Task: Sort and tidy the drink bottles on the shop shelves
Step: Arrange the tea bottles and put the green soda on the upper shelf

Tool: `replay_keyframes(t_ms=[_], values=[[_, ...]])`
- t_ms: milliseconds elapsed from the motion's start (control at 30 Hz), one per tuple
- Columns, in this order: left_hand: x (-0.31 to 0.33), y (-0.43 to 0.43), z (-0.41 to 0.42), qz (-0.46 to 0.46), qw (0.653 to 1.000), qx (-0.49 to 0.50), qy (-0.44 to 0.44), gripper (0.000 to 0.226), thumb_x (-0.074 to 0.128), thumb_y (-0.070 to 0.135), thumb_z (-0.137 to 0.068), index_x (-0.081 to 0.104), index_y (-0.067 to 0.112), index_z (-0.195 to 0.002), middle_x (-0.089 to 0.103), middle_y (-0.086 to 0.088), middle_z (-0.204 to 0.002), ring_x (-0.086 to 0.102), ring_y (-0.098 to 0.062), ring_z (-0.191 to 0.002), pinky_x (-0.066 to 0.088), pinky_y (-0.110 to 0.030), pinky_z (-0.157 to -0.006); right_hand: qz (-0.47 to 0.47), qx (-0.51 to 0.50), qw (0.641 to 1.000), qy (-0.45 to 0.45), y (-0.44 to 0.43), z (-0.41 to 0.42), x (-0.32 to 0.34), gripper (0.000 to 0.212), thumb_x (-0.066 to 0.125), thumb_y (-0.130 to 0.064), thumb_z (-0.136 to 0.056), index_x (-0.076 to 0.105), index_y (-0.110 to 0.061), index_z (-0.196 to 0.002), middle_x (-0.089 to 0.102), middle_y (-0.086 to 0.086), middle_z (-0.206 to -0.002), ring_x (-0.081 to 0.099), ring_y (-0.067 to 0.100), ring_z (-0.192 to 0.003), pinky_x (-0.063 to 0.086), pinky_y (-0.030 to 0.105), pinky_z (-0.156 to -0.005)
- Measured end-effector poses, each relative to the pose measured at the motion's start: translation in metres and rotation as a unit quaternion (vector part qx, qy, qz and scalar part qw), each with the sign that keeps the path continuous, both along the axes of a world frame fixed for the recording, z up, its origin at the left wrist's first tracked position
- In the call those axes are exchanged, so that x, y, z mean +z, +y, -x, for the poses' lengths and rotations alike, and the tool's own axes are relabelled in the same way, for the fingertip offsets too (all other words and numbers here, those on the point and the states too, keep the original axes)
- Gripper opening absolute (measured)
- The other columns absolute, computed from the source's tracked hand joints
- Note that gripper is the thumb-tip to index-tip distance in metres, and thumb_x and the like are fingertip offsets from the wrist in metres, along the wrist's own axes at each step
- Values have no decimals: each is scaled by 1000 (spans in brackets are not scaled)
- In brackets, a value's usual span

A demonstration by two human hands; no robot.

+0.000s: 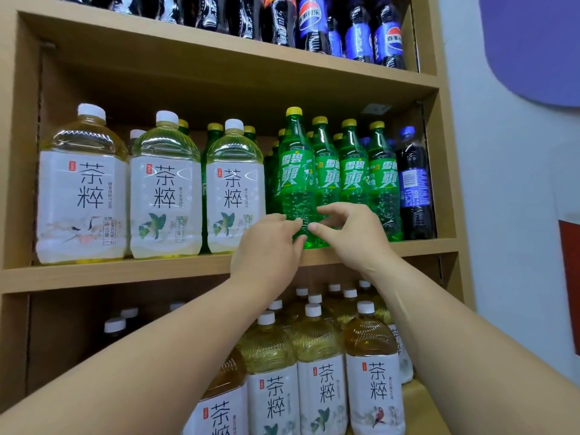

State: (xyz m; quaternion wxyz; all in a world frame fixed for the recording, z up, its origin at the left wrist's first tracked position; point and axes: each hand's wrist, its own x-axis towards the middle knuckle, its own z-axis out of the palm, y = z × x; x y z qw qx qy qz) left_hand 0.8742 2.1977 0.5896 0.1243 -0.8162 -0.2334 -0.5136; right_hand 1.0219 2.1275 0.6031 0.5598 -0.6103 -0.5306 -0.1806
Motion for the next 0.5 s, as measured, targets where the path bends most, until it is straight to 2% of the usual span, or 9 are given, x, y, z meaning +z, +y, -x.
replay_keyframes(t_ms=[100,200,333,433,500], values=[[-1,2,1,-7,1000,-11,1,32,56,31,-102,72,15,-124,66,-10,-117,64,-30,-106,52,-41,-88,3,-3,1000,-8,1,0,0,38,76,-37,-90,70,-24,-126,70,-11,-91,62,10,-90,44,27,-71],[-2,3,3,-27,999,-7,22,33,52,29,-103,71,10,-124,64,-14,-113,64,-34,-102,53,-46,-85,7,-14,1000,-11,2,3,-1,38,74,-36,-93,68,-24,-128,69,-10,-92,60,10,-85,41,28,-72],[-3,2,8,-17,998,-4,63,41,47,30,-105,58,14,-141,59,-14,-130,59,-34,-117,49,-47,-97,21,-20,1000,-9,0,6,-1,38,71,-36,-95,65,-24,-130,65,-13,-87,57,7,-79,39,28,-72],[-2,-3,23,-10,997,-46,63,40,50,27,-105,58,12,-142,55,-8,-143,53,-26,-129,40,-37,-107,34,-33,999,-9,-3,12,-1,40,70,-36,-96,63,-24,-133,65,-10,-90,58,13,-86,40,28,-75],[-3,-6,42,-34,996,-76,45,37,54,23,-103,62,11,-137,60,-5,-137,56,-23,-124,41,-33,-103,8,-54,999,-5,-7,18,-2,41,70,-39,-95,63,-25,-132,65,-6,-101,60,17,-93,43,30,-79]])
